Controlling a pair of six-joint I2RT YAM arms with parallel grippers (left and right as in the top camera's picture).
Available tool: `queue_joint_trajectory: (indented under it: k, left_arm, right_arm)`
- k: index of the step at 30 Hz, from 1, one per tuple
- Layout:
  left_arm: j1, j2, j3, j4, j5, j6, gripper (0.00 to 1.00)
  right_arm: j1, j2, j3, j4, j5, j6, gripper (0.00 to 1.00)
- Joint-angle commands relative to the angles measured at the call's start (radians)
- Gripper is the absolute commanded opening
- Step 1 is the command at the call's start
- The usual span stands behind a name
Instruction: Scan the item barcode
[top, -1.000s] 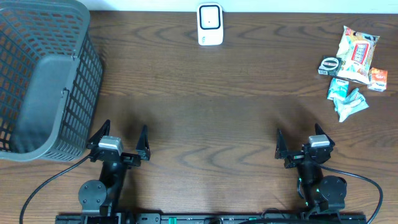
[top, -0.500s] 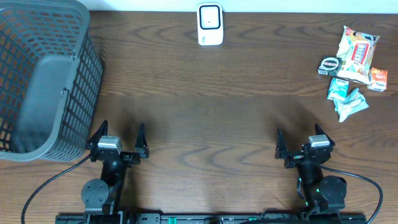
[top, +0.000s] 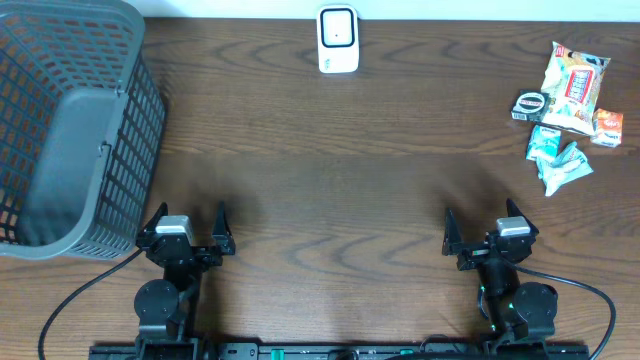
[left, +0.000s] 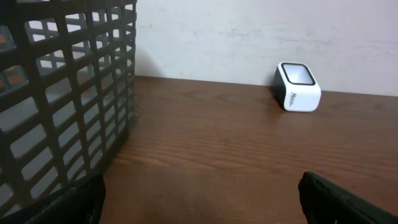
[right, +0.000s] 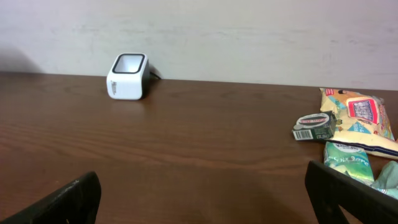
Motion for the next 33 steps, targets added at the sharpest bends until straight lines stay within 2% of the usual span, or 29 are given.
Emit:
queue_joint_trajectory:
  k: [1, 23, 33]
  left_arm:
    - [0.005, -0.009, -0.010, -0.047, -0.003, -0.013, 0.98]
    - [0.005, -0.009, -0.010, -0.050, -0.009, -0.011, 0.98]
    - [0.005, -0.009, -0.010, -0.051, -0.009, 0.034, 0.98]
  right_arm:
    - [-0.009, -0.005, -0.001, -0.004, -0.006, 0.006, 0.99]
    - [-0.009, -0.005, -0.001, -0.004, -0.006, 0.006, 0.99]
    - [-0.009, -0.005, -0.002, -0.004, -0.006, 0.006, 0.99]
